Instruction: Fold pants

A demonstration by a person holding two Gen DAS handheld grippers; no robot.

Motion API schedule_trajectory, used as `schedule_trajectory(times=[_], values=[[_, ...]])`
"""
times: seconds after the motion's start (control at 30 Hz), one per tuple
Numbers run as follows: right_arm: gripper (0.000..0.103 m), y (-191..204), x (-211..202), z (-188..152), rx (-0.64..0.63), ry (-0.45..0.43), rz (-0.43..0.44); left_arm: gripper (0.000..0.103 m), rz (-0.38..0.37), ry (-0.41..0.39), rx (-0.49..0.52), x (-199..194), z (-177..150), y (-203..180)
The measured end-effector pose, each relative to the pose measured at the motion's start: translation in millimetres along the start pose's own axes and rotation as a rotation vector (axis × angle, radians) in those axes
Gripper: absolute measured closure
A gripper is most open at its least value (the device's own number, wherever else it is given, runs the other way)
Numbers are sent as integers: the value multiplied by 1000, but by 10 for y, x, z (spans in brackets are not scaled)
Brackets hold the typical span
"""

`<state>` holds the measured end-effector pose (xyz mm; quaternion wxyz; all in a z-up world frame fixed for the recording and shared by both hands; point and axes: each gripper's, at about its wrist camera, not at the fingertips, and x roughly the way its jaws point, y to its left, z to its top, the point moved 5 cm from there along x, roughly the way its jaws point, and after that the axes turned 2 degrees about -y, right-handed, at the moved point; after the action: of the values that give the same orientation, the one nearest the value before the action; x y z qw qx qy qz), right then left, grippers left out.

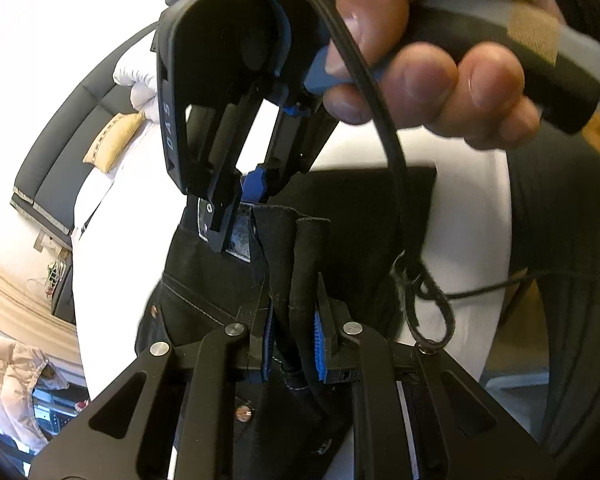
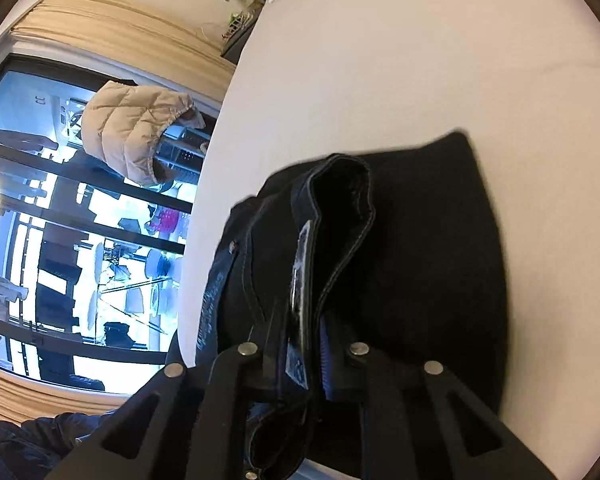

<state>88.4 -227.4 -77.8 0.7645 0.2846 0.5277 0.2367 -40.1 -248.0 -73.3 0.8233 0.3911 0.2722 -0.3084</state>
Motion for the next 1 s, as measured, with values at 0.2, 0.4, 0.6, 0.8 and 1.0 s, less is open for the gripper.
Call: schedule_trajectory(times=[0.2,0.4,0.6,0.8,1.0], values=[[88,-180,-182,107,-10,-7,-46,89,-29,-26,12,129,207,-14],[88,-468,-258,43,56,-27,-42,89,-59,-27,43,231,202,-88],[88,-690,-115,-28,84,-29,-35,88,-82,29,59,349,13,-114],[85,-812,-157,-113,145,-73,43,86,-242,23,-133,-105,-210,256],[77,-679,-388,-143,130,-106,-97,86,-274,-5,-453,-565,-769,1165]])
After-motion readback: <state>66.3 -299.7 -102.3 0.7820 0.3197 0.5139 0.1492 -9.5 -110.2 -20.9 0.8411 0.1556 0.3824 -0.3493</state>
